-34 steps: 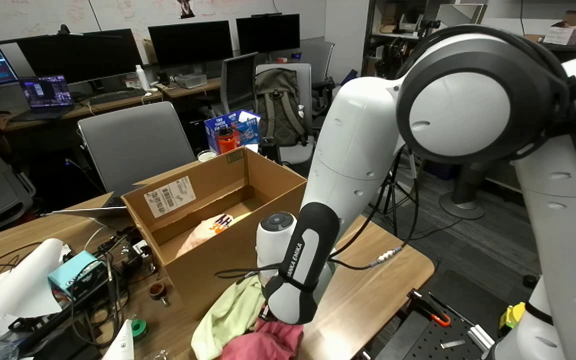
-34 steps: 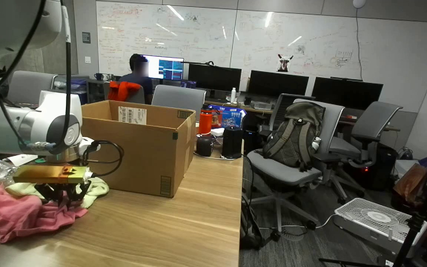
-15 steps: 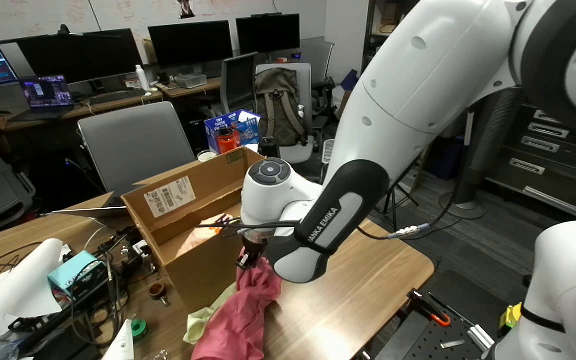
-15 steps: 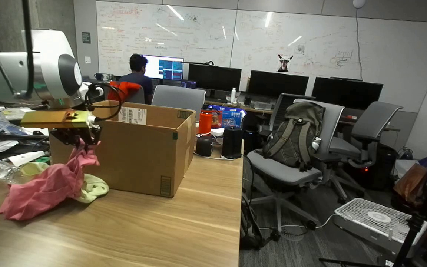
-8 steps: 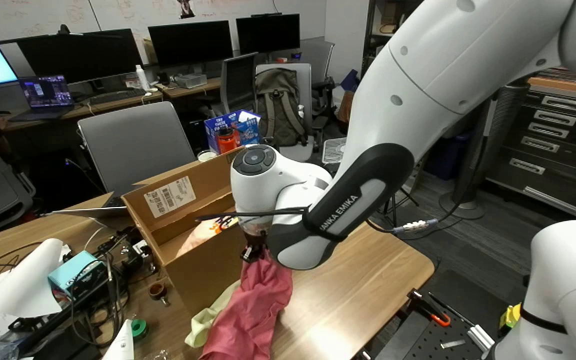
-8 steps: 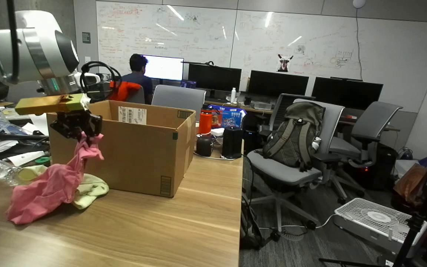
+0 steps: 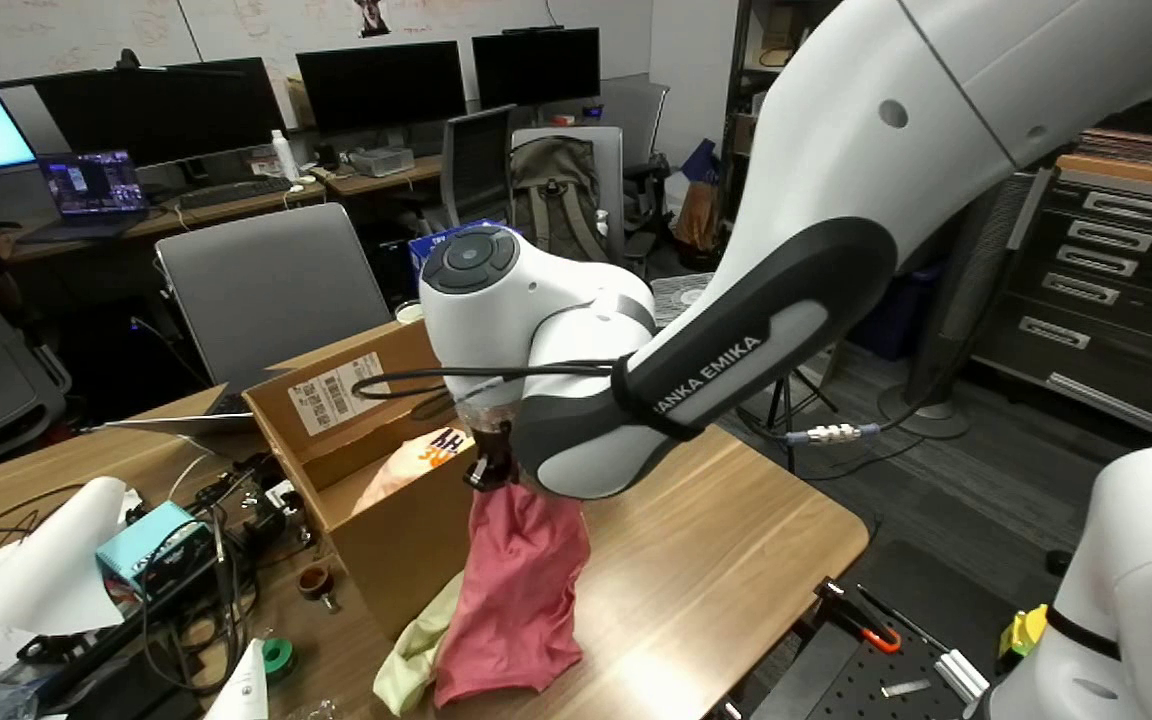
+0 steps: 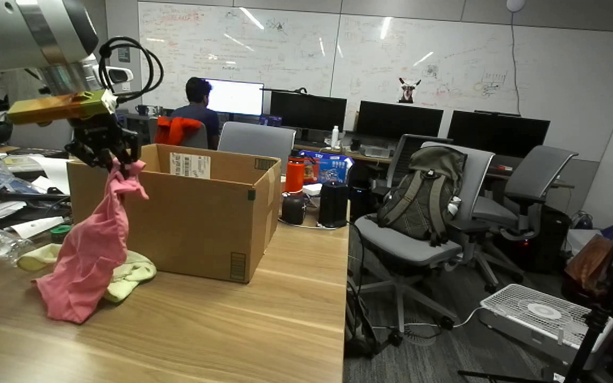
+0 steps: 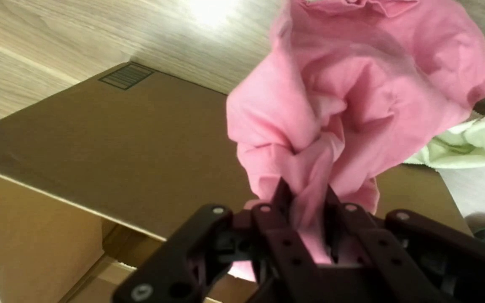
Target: Put the yellow and pink clothes in the box.
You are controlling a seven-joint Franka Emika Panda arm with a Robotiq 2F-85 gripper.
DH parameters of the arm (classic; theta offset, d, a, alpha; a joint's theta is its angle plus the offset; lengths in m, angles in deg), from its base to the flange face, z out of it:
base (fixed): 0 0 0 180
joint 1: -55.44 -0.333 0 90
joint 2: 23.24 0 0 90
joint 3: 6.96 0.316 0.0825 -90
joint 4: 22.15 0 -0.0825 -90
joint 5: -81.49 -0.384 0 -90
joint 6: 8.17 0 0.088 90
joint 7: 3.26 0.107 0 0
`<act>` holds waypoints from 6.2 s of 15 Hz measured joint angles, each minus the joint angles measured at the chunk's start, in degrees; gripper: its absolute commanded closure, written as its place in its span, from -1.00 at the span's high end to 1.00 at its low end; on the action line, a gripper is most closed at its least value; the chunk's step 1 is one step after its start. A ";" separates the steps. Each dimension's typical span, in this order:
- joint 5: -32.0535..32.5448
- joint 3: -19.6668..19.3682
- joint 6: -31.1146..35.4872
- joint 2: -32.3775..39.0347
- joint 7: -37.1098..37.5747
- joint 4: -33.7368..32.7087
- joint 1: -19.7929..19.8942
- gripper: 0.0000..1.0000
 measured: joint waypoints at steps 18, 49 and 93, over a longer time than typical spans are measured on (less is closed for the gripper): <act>0.04 7.11 -3.48 -5.79 0.04 -12.64 9.14 -0.92; 7.17 11.94 -3.42 -8.55 13.01 -23.25 12.77 -0.92; 6.44 11.49 -18.78 -7.19 11.20 -22.51 12.71 1.00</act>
